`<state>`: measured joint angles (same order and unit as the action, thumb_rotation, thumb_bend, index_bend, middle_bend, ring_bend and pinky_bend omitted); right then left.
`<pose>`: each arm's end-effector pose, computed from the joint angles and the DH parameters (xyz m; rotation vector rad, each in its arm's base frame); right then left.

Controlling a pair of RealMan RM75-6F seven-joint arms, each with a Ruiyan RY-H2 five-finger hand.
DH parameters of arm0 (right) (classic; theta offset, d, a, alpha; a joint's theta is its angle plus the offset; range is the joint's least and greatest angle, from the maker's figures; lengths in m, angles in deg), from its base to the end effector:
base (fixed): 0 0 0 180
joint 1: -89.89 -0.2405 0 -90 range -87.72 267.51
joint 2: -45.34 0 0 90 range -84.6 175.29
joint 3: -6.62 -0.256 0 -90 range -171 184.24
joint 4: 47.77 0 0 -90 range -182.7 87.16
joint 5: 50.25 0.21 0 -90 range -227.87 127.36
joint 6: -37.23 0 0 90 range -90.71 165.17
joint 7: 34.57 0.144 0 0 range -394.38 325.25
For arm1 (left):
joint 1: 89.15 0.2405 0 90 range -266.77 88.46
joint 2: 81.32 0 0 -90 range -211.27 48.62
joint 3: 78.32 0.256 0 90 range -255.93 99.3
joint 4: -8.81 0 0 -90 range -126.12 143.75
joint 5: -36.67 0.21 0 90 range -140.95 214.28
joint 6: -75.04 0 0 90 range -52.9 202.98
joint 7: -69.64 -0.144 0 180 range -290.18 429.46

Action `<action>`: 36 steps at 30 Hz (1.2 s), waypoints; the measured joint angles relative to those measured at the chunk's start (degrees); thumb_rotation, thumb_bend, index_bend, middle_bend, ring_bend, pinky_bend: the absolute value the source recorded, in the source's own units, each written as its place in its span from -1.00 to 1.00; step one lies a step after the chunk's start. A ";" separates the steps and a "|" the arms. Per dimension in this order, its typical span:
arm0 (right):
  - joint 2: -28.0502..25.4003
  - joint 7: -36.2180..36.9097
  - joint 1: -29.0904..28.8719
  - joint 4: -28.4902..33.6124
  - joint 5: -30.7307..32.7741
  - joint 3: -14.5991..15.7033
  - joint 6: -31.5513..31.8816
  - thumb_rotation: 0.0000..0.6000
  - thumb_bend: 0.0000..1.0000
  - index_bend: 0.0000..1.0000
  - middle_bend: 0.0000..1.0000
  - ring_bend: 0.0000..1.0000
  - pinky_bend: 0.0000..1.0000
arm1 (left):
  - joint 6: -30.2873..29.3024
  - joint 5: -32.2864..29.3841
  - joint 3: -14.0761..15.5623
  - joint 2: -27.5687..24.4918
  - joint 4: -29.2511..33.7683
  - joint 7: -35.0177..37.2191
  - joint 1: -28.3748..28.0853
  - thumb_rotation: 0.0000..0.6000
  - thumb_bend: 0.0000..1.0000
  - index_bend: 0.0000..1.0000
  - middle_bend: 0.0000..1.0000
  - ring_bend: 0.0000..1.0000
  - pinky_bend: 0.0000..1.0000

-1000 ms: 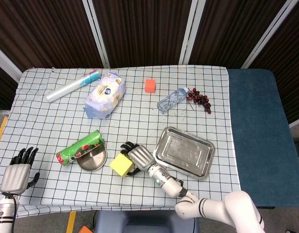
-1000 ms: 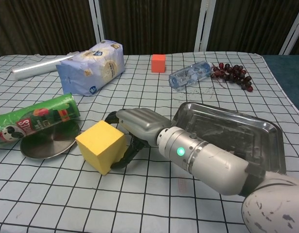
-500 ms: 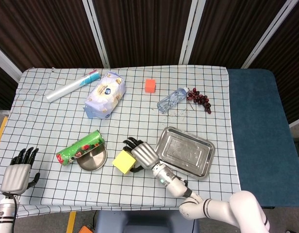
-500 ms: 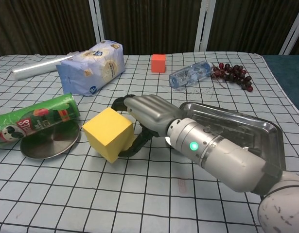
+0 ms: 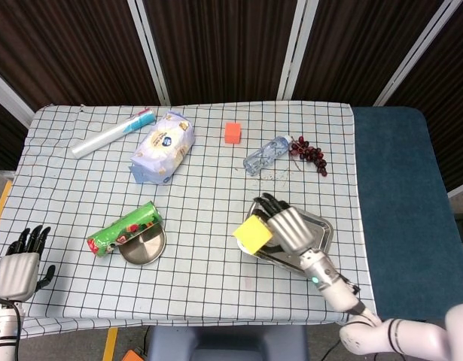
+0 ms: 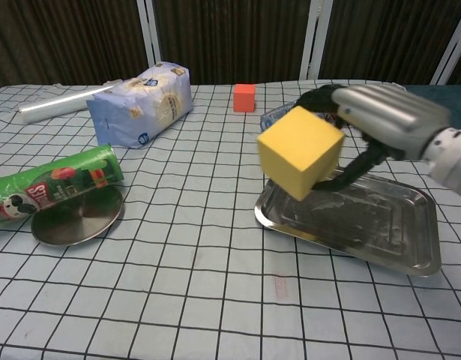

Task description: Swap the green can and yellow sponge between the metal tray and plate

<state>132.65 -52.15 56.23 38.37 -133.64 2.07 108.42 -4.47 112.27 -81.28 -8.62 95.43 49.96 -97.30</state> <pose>-0.1637 -0.2955 0.0111 1.8330 -0.6851 1.1069 -0.3338 0.1984 0.1151 -1.4256 -0.8079 -0.5792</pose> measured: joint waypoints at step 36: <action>-14.67 -1.73 18.26 3.18 0.46 4.68 18.08 1.00 -0.89 -1.00 -1.00 -1.00 -1.00 | -2.30 0.90 -0.34 -1.06 1.07 0.35 0.78 1.00 -0.24 -0.91 -0.85 -0.98 -0.53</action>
<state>117.98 -53.88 74.48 41.55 -133.18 6.75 126.51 -6.76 113.17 -81.62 -9.68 96.50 50.31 -96.52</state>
